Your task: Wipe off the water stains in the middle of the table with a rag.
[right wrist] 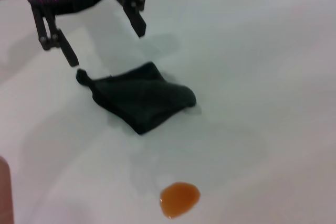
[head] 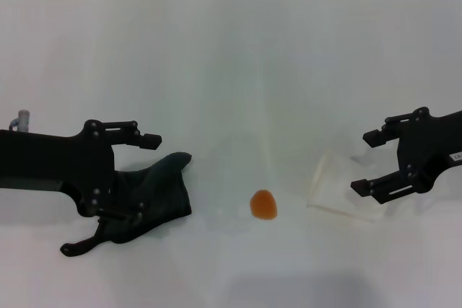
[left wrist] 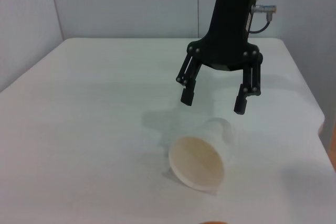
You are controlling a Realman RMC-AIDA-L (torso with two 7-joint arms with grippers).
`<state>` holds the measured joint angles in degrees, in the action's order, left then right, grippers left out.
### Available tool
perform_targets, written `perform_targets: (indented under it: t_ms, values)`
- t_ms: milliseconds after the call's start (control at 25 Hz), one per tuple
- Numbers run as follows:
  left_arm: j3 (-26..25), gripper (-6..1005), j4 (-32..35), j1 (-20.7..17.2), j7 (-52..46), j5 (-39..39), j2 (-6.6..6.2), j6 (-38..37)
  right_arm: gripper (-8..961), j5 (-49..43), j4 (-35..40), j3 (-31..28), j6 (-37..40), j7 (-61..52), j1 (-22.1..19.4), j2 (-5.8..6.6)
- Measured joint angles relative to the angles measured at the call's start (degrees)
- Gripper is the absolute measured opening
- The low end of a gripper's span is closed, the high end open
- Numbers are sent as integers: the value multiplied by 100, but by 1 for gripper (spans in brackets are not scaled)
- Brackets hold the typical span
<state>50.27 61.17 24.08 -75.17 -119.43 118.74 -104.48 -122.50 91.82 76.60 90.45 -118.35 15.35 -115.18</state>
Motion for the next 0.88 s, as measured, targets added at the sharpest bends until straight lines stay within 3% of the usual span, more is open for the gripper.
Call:
perform_targets:
  t_ms: [880]
  values:
    - [-4, 882, 0, 61, -4, -10, -37, 14, 804, -1640, 1055, 833, 696, -1523, 736, -7]
